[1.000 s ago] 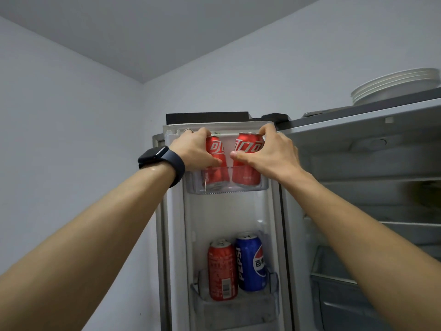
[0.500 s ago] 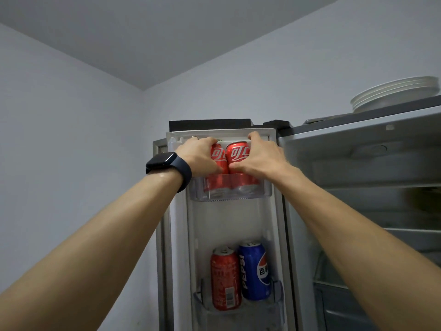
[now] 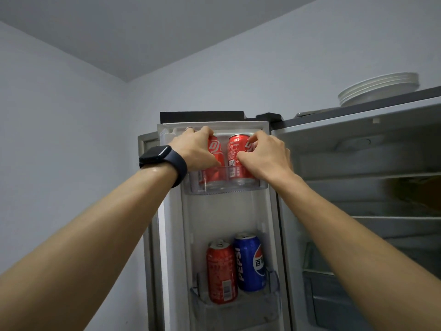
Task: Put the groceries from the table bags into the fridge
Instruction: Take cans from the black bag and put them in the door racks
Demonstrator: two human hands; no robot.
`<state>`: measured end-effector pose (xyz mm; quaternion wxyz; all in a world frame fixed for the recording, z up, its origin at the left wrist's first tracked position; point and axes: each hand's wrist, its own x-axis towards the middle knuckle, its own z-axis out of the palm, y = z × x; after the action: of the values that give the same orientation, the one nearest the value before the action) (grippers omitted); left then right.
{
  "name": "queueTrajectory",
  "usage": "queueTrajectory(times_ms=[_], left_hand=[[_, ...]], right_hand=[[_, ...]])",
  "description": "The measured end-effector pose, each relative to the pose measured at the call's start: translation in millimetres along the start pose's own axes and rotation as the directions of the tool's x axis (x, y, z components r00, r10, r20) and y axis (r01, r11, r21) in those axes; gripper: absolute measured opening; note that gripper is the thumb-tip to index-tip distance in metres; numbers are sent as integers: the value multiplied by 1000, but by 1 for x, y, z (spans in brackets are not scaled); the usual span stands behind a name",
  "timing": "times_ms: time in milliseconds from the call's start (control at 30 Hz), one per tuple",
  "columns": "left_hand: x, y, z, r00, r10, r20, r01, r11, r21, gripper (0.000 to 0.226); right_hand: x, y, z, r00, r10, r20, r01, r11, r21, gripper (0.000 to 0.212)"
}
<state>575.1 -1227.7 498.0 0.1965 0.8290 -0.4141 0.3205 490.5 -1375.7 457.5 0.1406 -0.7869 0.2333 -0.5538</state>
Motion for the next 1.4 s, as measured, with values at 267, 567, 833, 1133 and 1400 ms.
queueTrajectory(times_ms=[267,567,833,1133,1400], left_hand=[[-1,-9,-1,999,30,-32,-26,992,122,69],[-20,-13,-6,993,114,-33,-111,992,67,52],[-72,-12,-21,997,75,-22,-75,997,10,52],[-205,0,-5,995,41,-87,-51,991,-121,54],[-400,-46,16,988,-157,1,157,986,-55,51]], right_hand=[[-23,-1,0,999,-28,-18,29,997,75,33],[-54,-5,-5,994,-110,-1,109,988,112,30],[-96,-15,-35,984,-169,52,164,982,91,33],[-197,-10,-87,950,-265,165,233,954,189,36],[-355,-6,-90,887,-352,298,260,916,307,38]])
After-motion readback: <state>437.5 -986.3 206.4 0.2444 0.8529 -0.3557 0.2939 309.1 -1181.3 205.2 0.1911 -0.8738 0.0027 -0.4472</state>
